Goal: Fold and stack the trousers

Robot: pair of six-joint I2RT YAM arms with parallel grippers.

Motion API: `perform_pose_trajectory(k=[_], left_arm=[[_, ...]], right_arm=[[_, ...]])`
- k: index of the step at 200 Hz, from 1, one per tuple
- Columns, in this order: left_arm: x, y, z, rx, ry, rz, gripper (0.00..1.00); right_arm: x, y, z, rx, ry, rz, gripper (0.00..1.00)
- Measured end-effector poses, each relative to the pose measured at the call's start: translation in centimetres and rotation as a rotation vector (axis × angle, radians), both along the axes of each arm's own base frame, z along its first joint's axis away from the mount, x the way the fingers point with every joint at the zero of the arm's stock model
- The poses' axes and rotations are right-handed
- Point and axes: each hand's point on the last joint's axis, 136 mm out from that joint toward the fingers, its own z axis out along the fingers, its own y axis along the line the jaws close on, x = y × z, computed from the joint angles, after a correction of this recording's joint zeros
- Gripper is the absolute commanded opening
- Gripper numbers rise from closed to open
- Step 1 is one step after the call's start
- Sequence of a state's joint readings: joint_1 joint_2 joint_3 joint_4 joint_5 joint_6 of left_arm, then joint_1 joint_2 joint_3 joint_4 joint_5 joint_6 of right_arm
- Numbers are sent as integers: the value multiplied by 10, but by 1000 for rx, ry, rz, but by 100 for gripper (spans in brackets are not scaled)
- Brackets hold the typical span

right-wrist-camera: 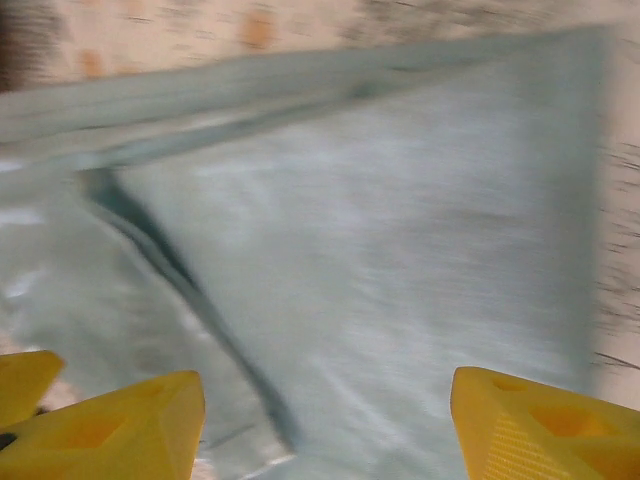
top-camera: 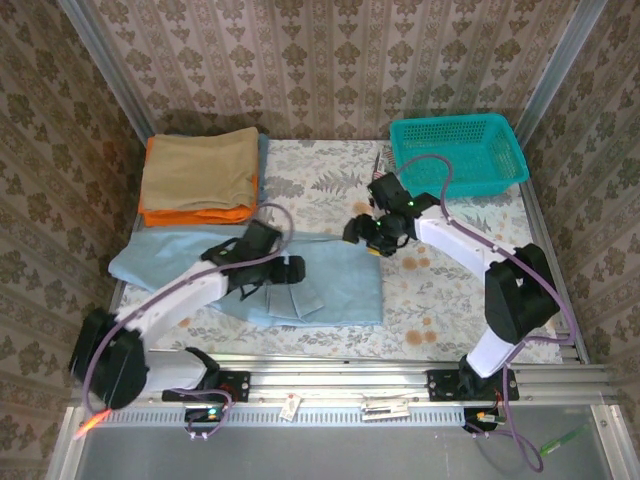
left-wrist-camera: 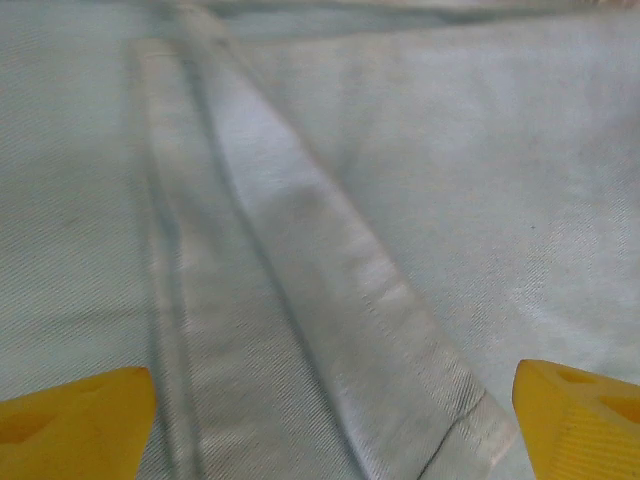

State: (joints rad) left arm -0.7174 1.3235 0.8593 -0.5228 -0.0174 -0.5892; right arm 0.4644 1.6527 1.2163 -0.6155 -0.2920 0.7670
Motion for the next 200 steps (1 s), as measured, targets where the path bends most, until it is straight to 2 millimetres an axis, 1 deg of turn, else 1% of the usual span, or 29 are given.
perform_pose_trajectory(k=[10, 21, 38, 54, 69, 82, 89, 100, 115, 153, 180, 200], left_arm=[[2, -17, -4, 83, -5, -54, 96], [5, -37, -5, 161, -30, -105, 97], [3, -65, -9, 281, -67, -181, 99], [-3, -80, -19, 388, -84, -237, 100], [-9, -83, -33, 497, -86, -272, 100], [-13, -77, -44, 591, -79, -290, 99], [-14, -69, -50, 646, -73, -291, 99], [-16, -60, -53, 698, -66, -284, 98], [-15, -52, -49, 727, -79, -267, 97], [-25, -10, -42, 823, -79, -205, 92], [-30, 13, -31, 819, -93, -145, 90], [-30, 35, -26, 817, -91, -81, 89]], right_arm=[[-5, -15, -12, -29, 20, -11, 71], [-10, -28, -21, -54, 35, -19, 73], [-15, -46, -28, -75, 44, -34, 75], [-19, -58, -31, -86, 41, -44, 76], [-22, -66, -30, -91, 34, -46, 76], [-23, -71, -29, -91, 26, -49, 76], [-23, -73, -29, -92, 22, -50, 76], [-24, -76, -28, -93, 16, -49, 76], [-25, -80, -28, -94, 11, -54, 76], [-25, -86, -26, -93, 2, -62, 76], [-23, -85, -25, -87, -9, -59, 76], [-25, -85, -25, -81, -9, -57, 75]])
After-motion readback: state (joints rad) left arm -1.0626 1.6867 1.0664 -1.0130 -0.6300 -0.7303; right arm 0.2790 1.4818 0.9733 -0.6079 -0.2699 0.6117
